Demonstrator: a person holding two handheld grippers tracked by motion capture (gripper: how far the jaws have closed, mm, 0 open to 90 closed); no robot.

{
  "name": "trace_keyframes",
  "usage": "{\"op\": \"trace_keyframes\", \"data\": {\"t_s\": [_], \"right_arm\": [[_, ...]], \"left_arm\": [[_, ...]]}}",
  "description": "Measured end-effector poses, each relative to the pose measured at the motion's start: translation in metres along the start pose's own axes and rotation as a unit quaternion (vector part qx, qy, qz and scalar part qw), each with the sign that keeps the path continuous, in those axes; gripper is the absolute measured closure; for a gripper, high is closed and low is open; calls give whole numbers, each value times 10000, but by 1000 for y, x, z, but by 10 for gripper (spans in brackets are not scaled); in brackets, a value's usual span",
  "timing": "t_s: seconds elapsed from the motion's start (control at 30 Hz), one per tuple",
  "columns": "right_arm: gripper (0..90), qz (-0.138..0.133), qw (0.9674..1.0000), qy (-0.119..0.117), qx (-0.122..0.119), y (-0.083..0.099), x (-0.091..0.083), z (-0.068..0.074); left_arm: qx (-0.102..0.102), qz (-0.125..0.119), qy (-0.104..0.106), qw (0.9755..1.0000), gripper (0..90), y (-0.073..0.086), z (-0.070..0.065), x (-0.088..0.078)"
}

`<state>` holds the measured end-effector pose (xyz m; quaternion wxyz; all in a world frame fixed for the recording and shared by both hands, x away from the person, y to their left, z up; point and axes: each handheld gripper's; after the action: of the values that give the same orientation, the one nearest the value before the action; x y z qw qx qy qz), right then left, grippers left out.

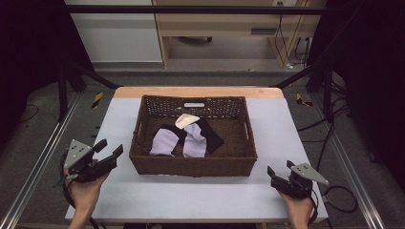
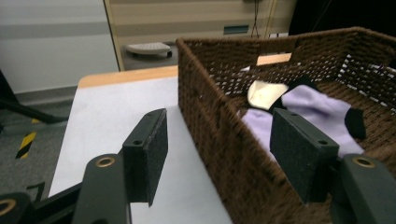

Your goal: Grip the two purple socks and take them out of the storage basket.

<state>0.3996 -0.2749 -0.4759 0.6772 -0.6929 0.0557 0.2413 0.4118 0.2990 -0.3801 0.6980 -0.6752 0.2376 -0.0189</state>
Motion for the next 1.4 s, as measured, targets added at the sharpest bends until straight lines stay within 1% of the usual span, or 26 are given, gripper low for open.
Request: {"op": "trace_keyframes", "data": {"t_s": [0.07,0.13,0.17,0.33,0.43,0.5,0.57,0.6,0.63,0.67,0.73,0.77,0.83,0.93,0.97,1.0,1.03,1.1,1.23,1.3,1.33,1.37,1.4], "right_arm": [[225,-20,10000,11,-24,0,0,0],[225,-26,10000,11,-18,0,0,1],[225,-26,10000,11,-18,0,0,1],[226,-31,10000,10,-42,0,1,1],[227,-50,10000,19,-63,0,1,1],[227,-40,10000,23,-74,0,1,1],[227,-43,10000,31,-83,0,1,1],[228,-55,9999,34,-91,0,1,1],[231,-61,9999,39,-112,0,2,1],[231,-56,9999,39,-109,0,2,1],[232,-48,9999,32,-99,0,2,1],[235,-44,9999,30,-105,0,2,1],[237,-49,9999,30,-105,0,2,1],[243,-50,9999,31,-113,0,2,1],[243,-50,9999,31,-113,0,2,1],[245,-47,9999,26,-105,0,2,1],[245,-47,9999,26,-105,0,2,1],[247,-33,9999,32,-123,0,2,1],[254,-25,9999,36,-121,0,3,1],[259,-29,9999,40,-118,0,3,0],[262,-31,9999,41,-109,0,3,0],[262,-31,9999,41,-109,0,3,0],[265,-32,9999,38,-119,0,3,-1]], "left_arm": [[101,-43,13,9999,366,-10,-7,4],[150,-66,46,9999,367,-16,-11,6],[150,-66,46,9999,368,-16,-11,6],[192,-134,142,9996,373,-30,-22,17],[292,-145,152,9994,380,-40,-31,26],[280,-157,200,9993,381,-44,-35,31],[278,-158,211,9993,381,-46,-36,34],[287,-150,216,9992,381,-48,-39,38],[313,-123,210,9992,391,-50,-40,40],[310,-107,243,9992,398,-51,-41,42],[306,-71,244,9992,399,-55,-43,48],[295,-44,270,9992,401,-59,-45,54],[304,-41,259,9992,405,-60,-46,57],[350,3,272,9990,420,-64,-50,69],[350,3,272,9990,420,-64,-50,69],[372,45,273,9989,424,-65,-52,76],[372,45,273,9989,426,-65,-52,76],[386,107,283,9988,433,-66,-54,83],[529,206,183,9982,439,-67,-55,97],[549,231,178,9981,452,-68,-55,103],[548,271,158,9980,456,-69,-55,109],[548,271,158,9980,456,-69,-55,109],[550,311,155,9979,456,-70,-55,113]]}}
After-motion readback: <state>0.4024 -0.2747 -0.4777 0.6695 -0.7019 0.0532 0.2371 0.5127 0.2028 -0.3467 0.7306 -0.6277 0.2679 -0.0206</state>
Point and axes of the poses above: each handheld gripper's, and its own axes: x roughly forward along the jaws, y roughly out of its underside, z roughly to its left, and after that the axes turned 1 degree about -z, right-handed
